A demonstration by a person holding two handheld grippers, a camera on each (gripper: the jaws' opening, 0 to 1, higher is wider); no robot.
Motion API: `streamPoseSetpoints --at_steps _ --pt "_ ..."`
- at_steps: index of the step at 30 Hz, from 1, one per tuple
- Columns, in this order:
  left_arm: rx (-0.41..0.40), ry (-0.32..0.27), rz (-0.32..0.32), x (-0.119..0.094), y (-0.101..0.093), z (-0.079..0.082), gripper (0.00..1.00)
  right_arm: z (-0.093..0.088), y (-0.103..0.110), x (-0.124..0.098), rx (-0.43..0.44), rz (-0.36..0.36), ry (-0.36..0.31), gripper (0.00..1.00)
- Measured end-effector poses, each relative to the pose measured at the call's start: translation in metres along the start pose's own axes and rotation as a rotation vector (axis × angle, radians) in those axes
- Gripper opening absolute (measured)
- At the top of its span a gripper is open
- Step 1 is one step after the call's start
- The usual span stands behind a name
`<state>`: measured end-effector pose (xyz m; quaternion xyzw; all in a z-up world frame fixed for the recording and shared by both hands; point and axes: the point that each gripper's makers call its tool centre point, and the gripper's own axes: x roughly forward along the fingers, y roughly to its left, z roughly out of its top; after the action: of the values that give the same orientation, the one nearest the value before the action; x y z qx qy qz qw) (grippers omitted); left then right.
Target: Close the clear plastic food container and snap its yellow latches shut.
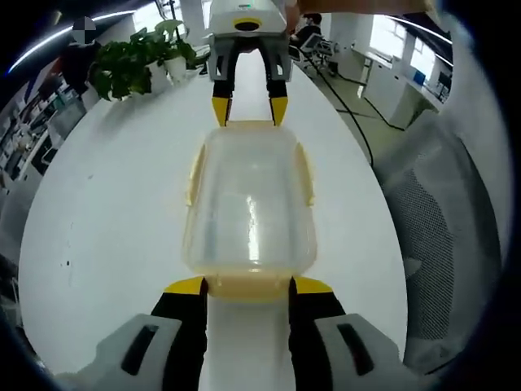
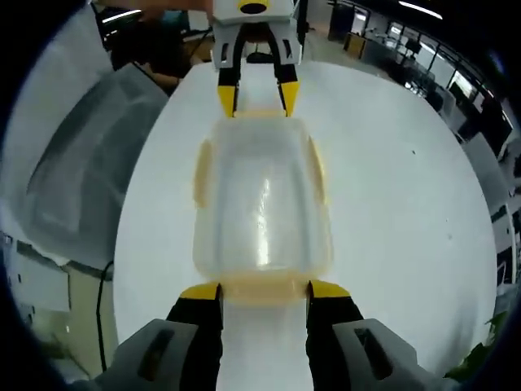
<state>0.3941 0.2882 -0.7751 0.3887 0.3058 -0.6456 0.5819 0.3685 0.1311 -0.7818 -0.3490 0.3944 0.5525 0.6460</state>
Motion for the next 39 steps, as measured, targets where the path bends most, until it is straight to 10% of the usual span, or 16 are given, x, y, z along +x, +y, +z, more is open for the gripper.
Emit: streamPoseSetpoints --at_steps 28,39 --pt "-0.042 -0.004 0.031 -0.004 -0.003 -0.014 0.47 -0.002 0.003 -0.004 0.004 -0.017 0.013 0.49" --pt "-0.282 -0.119 0.111 -0.021 -0.002 0.003 0.47 0.007 -0.002 -0.024 0.324 -0.129 -0.051 0.47"
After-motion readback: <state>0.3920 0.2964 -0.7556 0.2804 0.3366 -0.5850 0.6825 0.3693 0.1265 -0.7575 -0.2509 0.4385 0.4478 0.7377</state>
